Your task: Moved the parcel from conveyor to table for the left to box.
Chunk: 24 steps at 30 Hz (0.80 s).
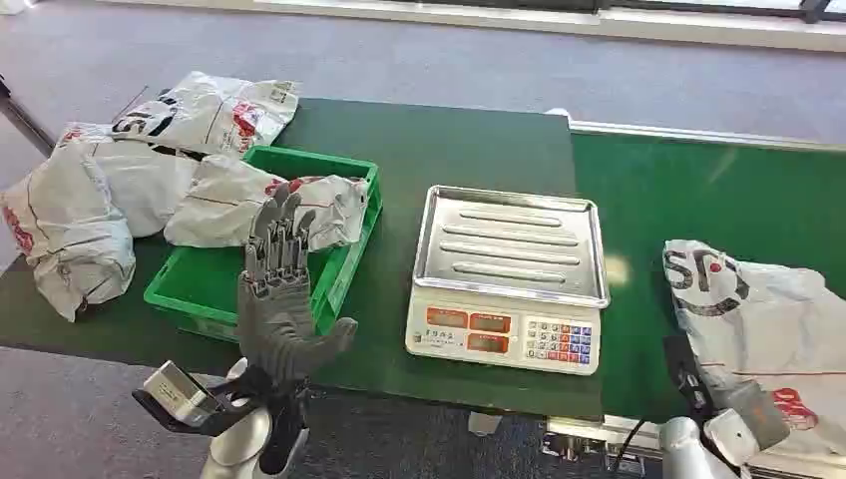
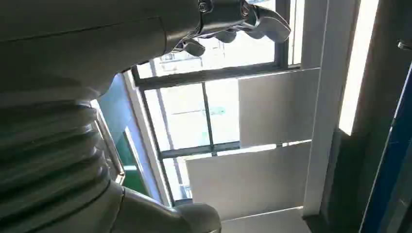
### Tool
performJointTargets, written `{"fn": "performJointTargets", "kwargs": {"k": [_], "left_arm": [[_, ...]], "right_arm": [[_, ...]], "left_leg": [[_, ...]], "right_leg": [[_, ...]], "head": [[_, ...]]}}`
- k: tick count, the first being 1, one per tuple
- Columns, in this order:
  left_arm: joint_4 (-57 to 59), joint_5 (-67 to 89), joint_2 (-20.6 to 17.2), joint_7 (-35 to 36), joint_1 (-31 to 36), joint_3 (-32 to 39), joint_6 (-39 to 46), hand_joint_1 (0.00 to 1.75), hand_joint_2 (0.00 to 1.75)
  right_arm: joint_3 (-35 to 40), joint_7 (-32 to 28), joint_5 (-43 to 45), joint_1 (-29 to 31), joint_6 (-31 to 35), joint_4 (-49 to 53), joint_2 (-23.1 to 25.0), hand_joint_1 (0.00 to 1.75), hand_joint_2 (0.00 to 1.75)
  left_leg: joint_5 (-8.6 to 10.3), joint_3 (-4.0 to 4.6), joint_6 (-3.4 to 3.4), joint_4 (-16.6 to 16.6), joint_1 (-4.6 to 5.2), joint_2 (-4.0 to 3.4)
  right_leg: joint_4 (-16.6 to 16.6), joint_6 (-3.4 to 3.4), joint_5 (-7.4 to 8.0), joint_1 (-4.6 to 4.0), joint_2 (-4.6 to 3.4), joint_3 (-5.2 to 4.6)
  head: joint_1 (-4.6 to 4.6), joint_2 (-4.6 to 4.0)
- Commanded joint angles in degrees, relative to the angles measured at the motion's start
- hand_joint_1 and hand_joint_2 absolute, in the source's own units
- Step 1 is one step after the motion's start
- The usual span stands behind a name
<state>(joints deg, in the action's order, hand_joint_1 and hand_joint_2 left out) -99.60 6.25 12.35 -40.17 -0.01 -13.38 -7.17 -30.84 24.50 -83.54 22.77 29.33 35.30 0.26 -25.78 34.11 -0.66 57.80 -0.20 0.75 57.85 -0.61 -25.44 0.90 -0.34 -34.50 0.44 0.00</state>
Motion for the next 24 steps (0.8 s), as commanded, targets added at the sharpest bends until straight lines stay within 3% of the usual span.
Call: {"fn": "performJointTargets", "kwargs": {"k": [1, 9, 10, 12, 16, 19, 21, 24], "left_arm": [[2.8, 0.0, 2.0, 0.2, -1.4, 1.4, 0.0, 0.0, 1.75], [2.0, 0.2, 2.1, 0.2, -1.2, 1.9, 0.2, 0.0, 1.75], [1.3, 0.2, 2.0, 0.2, -1.5, 1.9, 0.0, 0.0, 1.75], [0.7, -0.2, 1.7, 0.6, -1.5, 1.6, 0.2, 0.0, 1.75], [2.1, -0.5, 1.4, 1.0, 0.2, 0.6, -0.1, 0.0, 1.75], [3.7, -0.5, 1.3, 1.1, 1.4, 0.1, -0.3, 0.0, 1.75], [3.9, -0.6, 1.4, 1.0, 1.6, 0.1, -0.3, 0.0, 1.75], [4.4, -0.6, 1.4, 1.0, 1.9, 0.0, -0.5, 0.0, 1.75]], "right_arm": [[-2.0, -0.7, 0.3, -0.8, -0.9, 2.9, 2.6, 1.75, 1.75], [-1.4, -2.8, 0.2, -0.5, 3.3, 5.5, 3.1, 1.75, 1.75], [-0.9, -6.2, 1.7, -1.5, 9.7, 9.5, 3.8, 1.75, 1.75], [-7.9, -23.8, 5.4, -5.5, 10.7, 37.1, 11.7, 1.75, 1.75], [-16.1, -43.9, 12.8, -2.3, 10.7, 54.9, 19.7, 1.75, 1.75], [-13.5, -48.1, 16.8, -1.5, 10.7, 62.2, 19.7, 1.75, 1.75], [-12.0, -45.8, 14.6, -0.9, 10.7, 62.5, 19.7, 1.75, 1.75], [-9.2, -46.9, 15.2, -0.9, 10.7, 65.8, 19.7, 1.75, 1.75]], "left_leg": [[-0.04, -0.2, -0.01, -0.1, -0.05, -0.09], [-0.03, -0.13, 0.0, -0.1, 0.0, -0.15], [-0.05, -0.18, 0.0, -0.1, -0.03, -0.18], [-0.06, -0.15, 0.0, -0.1, -0.04, -0.18], [-0.1, 0.18, -0.03, 0.1, 0.13, -0.32], [-0.04, 0.06, -0.08, 0.0, 0.06, -0.05], [0.03, 0.14, -0.03, 0.1, 0.06, 0.23], [0.03, 0.09, -0.01, 0.0, 0.07, 0.1]], "right_leg": [[-0.2, 0.06, -0.01, -0.07, 0.0, 0.21], [-0.1, 0.05, 0.0, -0.02, -0.07, 0.09], [-0.2, 0.05, 0.01, -0.06, -0.09, 0.16], [-0.1, 0.05, -0.01, -0.06, -0.09, 0.13], [0.2, 0.08, -0.06, 0.12, -0.21, -0.3], [0.1, 0.11, -0.11, 0.04, 0.03, -0.17], [0.1, 0.06, -0.11, 0.02, 0.29, -0.14], [0.0, 0.04, -0.05, 0.04, 0.11, -0.12]], "head": [[0.0, 0.0], [0.0, 0.0], [0.0, 0.0], [0.0, 0.0], [-0.02, 0.0], [0.0, 0.0], [0.0, 0.0], [0.0, 0.0]]}}
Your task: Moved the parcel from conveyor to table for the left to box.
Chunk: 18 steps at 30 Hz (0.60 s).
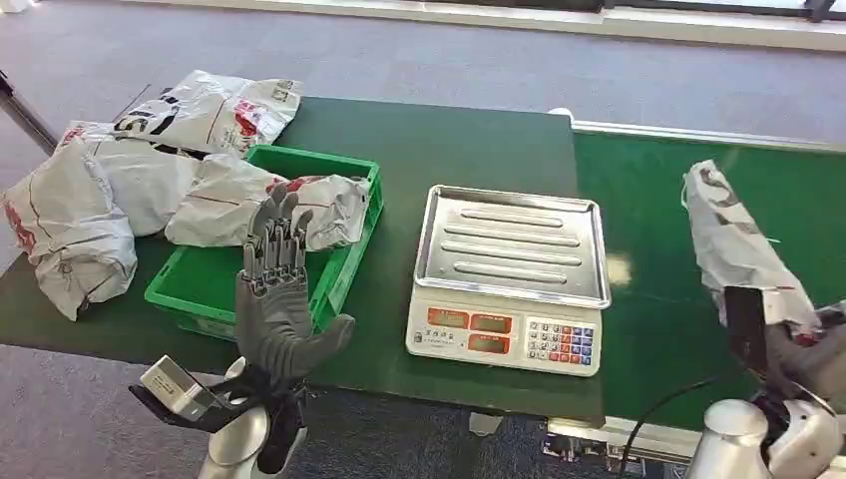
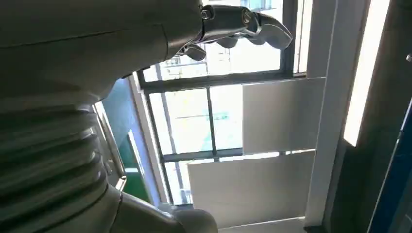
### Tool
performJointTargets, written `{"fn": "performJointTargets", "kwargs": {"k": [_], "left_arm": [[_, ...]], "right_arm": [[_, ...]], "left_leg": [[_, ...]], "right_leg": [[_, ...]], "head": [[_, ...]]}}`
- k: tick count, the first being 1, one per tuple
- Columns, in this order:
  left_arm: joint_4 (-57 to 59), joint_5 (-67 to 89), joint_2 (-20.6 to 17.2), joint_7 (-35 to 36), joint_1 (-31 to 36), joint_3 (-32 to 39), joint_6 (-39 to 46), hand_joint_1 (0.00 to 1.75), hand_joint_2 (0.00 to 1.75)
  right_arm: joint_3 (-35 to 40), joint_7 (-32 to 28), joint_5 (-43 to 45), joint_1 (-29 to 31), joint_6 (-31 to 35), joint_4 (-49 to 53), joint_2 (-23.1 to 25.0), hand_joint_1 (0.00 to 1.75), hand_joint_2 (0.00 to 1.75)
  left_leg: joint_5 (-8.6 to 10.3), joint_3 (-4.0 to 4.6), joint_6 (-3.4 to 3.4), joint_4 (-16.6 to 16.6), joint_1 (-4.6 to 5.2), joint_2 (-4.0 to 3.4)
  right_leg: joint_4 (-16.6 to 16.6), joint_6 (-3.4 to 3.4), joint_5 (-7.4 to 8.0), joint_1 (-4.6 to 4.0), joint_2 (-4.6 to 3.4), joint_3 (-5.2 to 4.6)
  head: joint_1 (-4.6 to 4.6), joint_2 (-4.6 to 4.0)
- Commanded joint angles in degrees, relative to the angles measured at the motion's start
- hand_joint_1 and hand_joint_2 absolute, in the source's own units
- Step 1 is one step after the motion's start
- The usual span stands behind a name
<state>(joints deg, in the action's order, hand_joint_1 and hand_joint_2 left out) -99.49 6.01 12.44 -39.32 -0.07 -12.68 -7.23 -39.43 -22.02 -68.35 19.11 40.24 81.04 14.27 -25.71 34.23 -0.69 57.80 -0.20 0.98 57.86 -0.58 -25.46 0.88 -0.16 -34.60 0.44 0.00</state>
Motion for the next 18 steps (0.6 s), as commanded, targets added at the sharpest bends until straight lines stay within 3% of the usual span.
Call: {"fn": "performJointTargets", "kwargs": {"k": [1, 7, 18], "left_arm": [[4.4, -0.3, 1.3, 0.2, 2.0, -0.7, -0.4, 0.0, 1.75], [5.0, -0.4, 1.3, -0.3, 2.5, -0.5, -0.7, 0.0, 1.75], [4.9, -0.3, 1.3, -0.3, 2.9, -0.7, -0.7, 0.0, 1.75]], "right_arm": [[0.0, -0.2, -0.3, 2.8, -0.2, 20.3, 5.7, 1.75, 1.75], [6.4, 4.2, -5.5, 2.1, -0.2, 21.3, 5.7, 1.75, 1.75], [7.7, 2.3, -4.8, 2.5, -0.2, 18.0, 5.7, 1.75, 1.75]], "left_leg": [[-0.05, -0.01, 0.02, 0.0, 0.06, -0.15], [-0.03, -0.1, 0.01, 0.0, 0.03, -0.28], [-0.02, -0.13, 0.02, 0.0, 0.04, -0.26]], "right_leg": [[0.1, 0.02, -0.03, 0.05, -0.09, -0.05], [0.0, 0.04, 0.01, 0.04, -0.14, 0.06], [0.0, 0.0, 0.01, 0.05, -0.14, 0.06]], "head": [[0.02, 0.0], [0.0, 0.0], [0.0, 0.0]]}}
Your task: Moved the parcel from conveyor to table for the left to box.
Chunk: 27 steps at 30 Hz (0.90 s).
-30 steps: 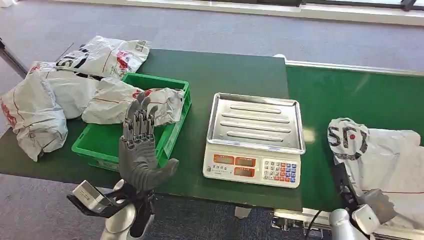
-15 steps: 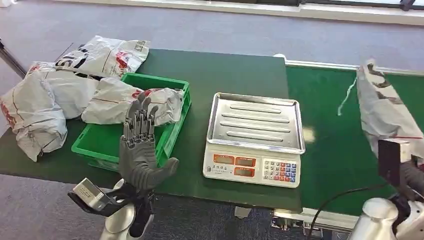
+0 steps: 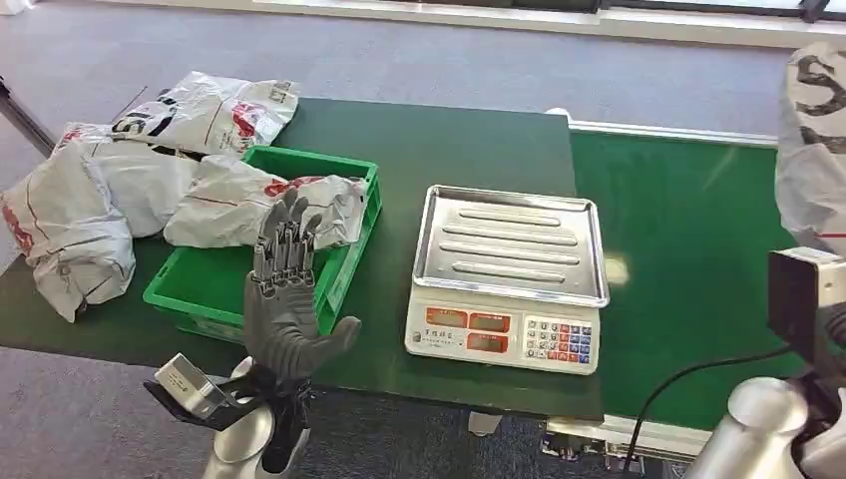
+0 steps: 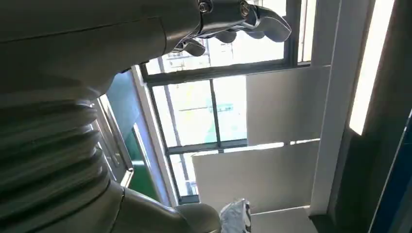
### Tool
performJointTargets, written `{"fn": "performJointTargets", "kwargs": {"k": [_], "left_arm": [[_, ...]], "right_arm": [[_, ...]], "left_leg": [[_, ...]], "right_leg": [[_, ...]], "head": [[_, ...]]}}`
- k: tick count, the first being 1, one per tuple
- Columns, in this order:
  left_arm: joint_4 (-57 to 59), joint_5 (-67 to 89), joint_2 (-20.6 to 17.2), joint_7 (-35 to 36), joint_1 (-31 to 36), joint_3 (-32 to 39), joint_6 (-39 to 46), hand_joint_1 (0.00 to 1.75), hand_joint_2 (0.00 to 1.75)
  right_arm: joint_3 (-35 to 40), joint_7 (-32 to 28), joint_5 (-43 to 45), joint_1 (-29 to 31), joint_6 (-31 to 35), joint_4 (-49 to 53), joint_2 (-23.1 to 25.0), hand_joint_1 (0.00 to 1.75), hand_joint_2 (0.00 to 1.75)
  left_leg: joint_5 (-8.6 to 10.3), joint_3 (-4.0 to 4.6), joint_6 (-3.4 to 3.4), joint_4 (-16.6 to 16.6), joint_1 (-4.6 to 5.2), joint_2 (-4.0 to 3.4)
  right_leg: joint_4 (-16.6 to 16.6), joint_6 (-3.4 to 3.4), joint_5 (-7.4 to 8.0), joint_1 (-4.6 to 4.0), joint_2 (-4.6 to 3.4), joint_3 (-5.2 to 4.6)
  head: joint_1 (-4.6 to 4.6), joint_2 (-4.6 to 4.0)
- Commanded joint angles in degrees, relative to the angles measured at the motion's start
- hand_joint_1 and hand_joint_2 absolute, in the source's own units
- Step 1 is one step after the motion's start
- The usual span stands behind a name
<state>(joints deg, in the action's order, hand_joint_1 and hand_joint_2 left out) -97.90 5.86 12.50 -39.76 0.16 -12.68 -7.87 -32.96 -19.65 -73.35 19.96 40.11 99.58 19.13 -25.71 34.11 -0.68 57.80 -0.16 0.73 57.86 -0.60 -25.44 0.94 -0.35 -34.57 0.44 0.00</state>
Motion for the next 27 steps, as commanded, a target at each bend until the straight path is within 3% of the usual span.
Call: {"fn": "performJointTargets", "kwargs": {"k": [1, 8, 9, 11, 12, 14, 15, 16, 17, 19, 27], "left_arm": [[3.3, -0.2, 1.2, 0.2, 2.6, -0.7, -0.1, 0.0, 1.75], [3.4, -0.1, 1.2, 0.1, 2.7, -0.8, -0.1, 0.0, 1.75], [3.6, -0.1, 1.1, 0.1, 2.8, -0.9, -0.2, 0.0, 1.75], [4.6, -0.3, 0.8, 0.1, 3.9, -1.6, -1.2, 0.0, 1.75], [5.1, -0.3, 0.6, -0.2, 4.5, -2.2, -1.8, 0.0, 1.75], [5.6, -0.4, 0.6, -0.2, 5.0, -2.7, -2.0, 0.0, 1.75], [5.8, -0.5, 0.5, -0.2, 5.2, -3.3, -2.4, 0.0, 1.75], [5.7, -0.5, 0.4, -0.2, 5.2, -3.6, -2.3, 0.0, 1.75], [5.8, -0.6, 0.3, -0.2, 5.3, -4.1, -2.4, 0.0, 1.75], [5.7, -0.5, 0.5, -0.2, 5.4, -4.4, -1.9, 0.0, 1.75], [6.1, -0.9, 0.4, -0.2, 5.9, -4.4, 0.2, 0.0, 1.75]], "right_arm": [[1.2, 0.0, 0.3, 1.7, -0.1, -0.6, 0.9, 1.75, 1.75], [2.1, 0.2, -0.2, 1.9, -0.1, -1.2, 0.9, 1.75, 1.75], [7.0, -1.8, 1.6, 1.7, -0.1, -7.7, 0.9, 1.75, 1.75], [26.5, 5.0, -3.1, 5.8, -3.3, -24.7, -2.5, 1.75, 1.75], [31.9, 6.2, -4.7, 7.9, -4.3, -30.3, -2.2, 1.75, 1.75], [39.3, 9.6, -2.5, 10.4, -4.0, -37.7, -2.1, 1.75, 1.75], [44.1, 13.3, -6.1, 11.6, -2.1, -42.6, -2.1, 1.75, 1.75], [46.3, 13.1, -4.1, 11.6, -2.2, -44.2, -1.8, 1.75, 1.75], [49.0, 13.2, -4.8, 11.3, -2.7, -45.8, -1.7, 1.75, 1.75], [51.6, 13.9, -4.5, 11.1, -2.8, -47.3, -1.6, 1.75, 1.75], [55.9, 12.8, -0.3, 12.2, -2.4, -51.7, -1.9, 1.75, 1.75]], "left_leg": [[-0.03, -0.06, 0.01, 0.0, -0.02, -0.05], [-0.02, -0.12, 0.0, -0.1, -0.05, -0.05], [-0.02, -0.02, 0.0, 0.0, -0.02, -0.01], [-0.04, -0.12, -0.01, -0.1, -0.04, -0.31], [-0.07, -0.13, -0.01, 0.0, -0.05, -0.7], [-0.12, 0.17, -0.05, 0.0, -0.01, -1.16], [-0.15, 0.29, -0.08, 0.0, 0.01, -1.24], [-0.14, 0.28, -0.13, -0.1, -0.03, -1.54], [-0.13, 0.25, -0.17, -0.1, -0.05, -1.34], [0.15, -0.25, -0.2, -0.3, -0.11, -1.06], [0.21, -0.04, -0.31, -0.1, -0.17, -0.43]], "right_leg": [[-0.1, 0.03, -0.01, -0.04, 0.03, 0.08], [-0.1, 0.07, 0.0, -0.07, 0.07, 0.16], [0.0, 0.03, -0.01, -0.03, 0.05, 0.04], [-0.1, 0.06, 0.07, -0.05, -0.23, 0.09], [-0.1, 0.05, 0.17, -0.06, -0.61, -0.01], [0.0, 0.07, 0.27, -0.04, -1.1, -0.16], [0.0, 0.08, 0.22, -0.02, -1.13, -0.1], [0.0, 0.13, 0.33, -0.06, -1.42, -0.19], [0.0, 0.2, 0.28, -0.09, -1.25, -0.19], [-0.2, 0.31, 0.37, -0.23, -0.91, -0.08], [0.0, 0.32, 0.22, -0.32, -0.46, -0.16]], "head": [[0.0, 0.0], [0.0, 0.0], [0.0, 0.0], [0.0, 0.0], [0.0, 0.0], [0.0, 0.0], [0.0, 0.0], [0.02, 0.0], [0.0, 0.0], [0.0, 0.0], [0.0, 0.0]]}}
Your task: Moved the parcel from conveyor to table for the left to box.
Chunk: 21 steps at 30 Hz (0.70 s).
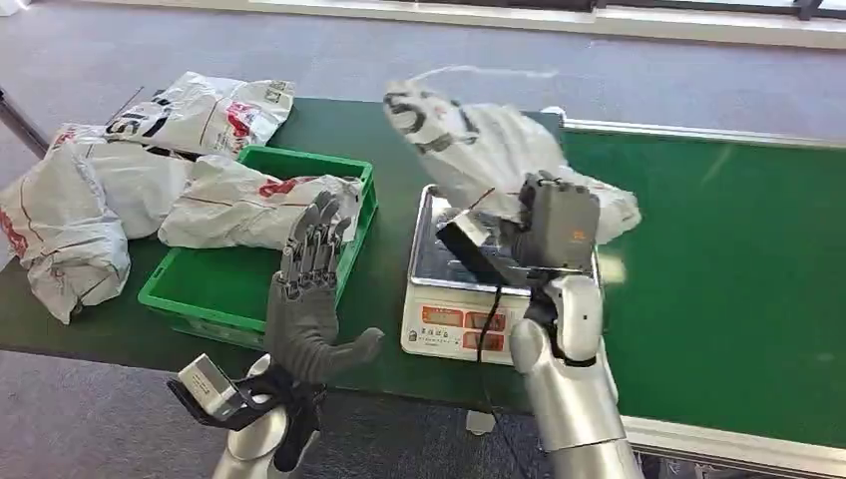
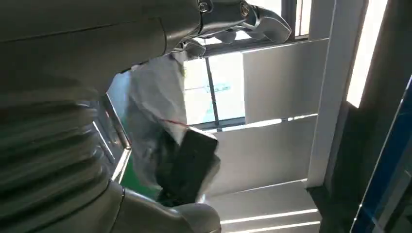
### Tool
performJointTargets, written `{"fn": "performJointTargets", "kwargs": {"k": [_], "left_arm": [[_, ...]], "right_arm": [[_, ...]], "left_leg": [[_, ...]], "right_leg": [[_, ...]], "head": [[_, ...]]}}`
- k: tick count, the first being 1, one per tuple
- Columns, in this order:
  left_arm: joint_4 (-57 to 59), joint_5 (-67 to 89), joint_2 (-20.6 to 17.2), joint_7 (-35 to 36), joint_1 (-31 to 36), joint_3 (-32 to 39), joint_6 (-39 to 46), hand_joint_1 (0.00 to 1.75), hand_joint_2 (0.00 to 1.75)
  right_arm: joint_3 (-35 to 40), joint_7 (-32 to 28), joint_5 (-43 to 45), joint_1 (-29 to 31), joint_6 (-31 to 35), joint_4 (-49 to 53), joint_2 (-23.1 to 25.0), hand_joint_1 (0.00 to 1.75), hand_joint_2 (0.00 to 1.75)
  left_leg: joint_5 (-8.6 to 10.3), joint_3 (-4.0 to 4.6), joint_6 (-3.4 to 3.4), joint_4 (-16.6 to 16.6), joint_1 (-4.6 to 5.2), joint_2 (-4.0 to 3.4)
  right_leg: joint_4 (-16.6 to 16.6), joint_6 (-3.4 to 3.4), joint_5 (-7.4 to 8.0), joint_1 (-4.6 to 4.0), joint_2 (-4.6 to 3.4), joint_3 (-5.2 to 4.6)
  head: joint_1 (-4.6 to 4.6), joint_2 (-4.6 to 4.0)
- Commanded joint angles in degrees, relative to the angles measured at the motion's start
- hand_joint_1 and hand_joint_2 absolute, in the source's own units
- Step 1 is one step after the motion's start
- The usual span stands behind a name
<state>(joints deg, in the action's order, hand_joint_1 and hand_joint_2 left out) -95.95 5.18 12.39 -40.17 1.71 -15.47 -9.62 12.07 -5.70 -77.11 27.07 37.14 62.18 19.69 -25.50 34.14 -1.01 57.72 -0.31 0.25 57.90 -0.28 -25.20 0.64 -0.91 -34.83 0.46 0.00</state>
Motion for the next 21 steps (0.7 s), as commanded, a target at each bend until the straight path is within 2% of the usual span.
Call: {"fn": "performJointTargets", "kwargs": {"k": [1, 7, 8, 18, 19, 21], "left_arm": [[4.0, -0.3, 0.3, 0.2, 4.3, -1.8, 2.1, 0.0, 1.75], [3.7, -0.3, 0.1, 0.2, 4.3, -2.2, 2.6, 0.0, 1.75], [3.8, -0.1, 0.1, 0.2, 4.3, -2.2, 3.0, 0.0, 1.75], [3.3, 0.0, -0.1, 0.2, 3.7, -1.8, 3.9, 0.0, 1.75], [3.1, 0.0, -0.2, 0.2, 3.6, -1.9, 4.0, 0.0, 1.75], [2.6, 0.1, -0.6, 0.2, 3.3, -1.8, 4.1, 0.0, 1.75]], "right_arm": [[11.6, -2.0, 4.2, 5.6, 0.1, -15.3, -2.4, 1.75, 1.75], [13.4, -3.2, 6.3, 6.5, -1.0, -17.6, -1.1, 1.75, 1.75], [14.1, -2.5, 6.3, 6.9, -0.7, -18.9, -1.0, 0.03, 1.75], [14.3, -3.1, 10.4, 7.0, -0.5, -18.2, -1.3, 0.0, 1.75], [13.9, -4.2, 12.4, 6.8, -1.7, -17.5, -1.3, 0.0, 0.0], [11.6, -10.1, 24.3, 5.8, -10.5, -12.9, -1.2, 0.0, 0.0]], "left_leg": [[0.02, -0.1, 0.04, -0.1, 0.0, 0.09], [0.02, -0.03, 0.04, -0.1, -0.06, 0.08], [0.01, 0.0, 0.02, 0.0, -0.02, 0.08], [0.01, -0.07, 0.04, -0.1, -0.02, 0.09], [0.0, -0.02, 0.03, 0.0, -0.01, 0.08], [0.0, 0.0, 0.04, 0.0, -0.02, 0.11]], "right_leg": [[-0.1, 0.0, -0.02, -0.02, 0.18, 0.17], [-0.1, 0.03, 0.01, -0.06, 0.2, 0.12], [0.0, 0.02, -0.02, -0.01, 0.16, 0.06], [-0.1, 0.01, -0.01, -0.04, 0.21, 0.16], [-0.1, 0.01, -0.01, -0.02, 0.17, 0.08], [-0.1, 0.02, -0.02, -0.04, 0.21, 0.09]], "head": [[-0.02, 0.0], [-0.02, 0.0], [-0.02, 0.0], [-0.02, 0.0], [-0.02, 0.0], [-0.02, 0.0]]}}
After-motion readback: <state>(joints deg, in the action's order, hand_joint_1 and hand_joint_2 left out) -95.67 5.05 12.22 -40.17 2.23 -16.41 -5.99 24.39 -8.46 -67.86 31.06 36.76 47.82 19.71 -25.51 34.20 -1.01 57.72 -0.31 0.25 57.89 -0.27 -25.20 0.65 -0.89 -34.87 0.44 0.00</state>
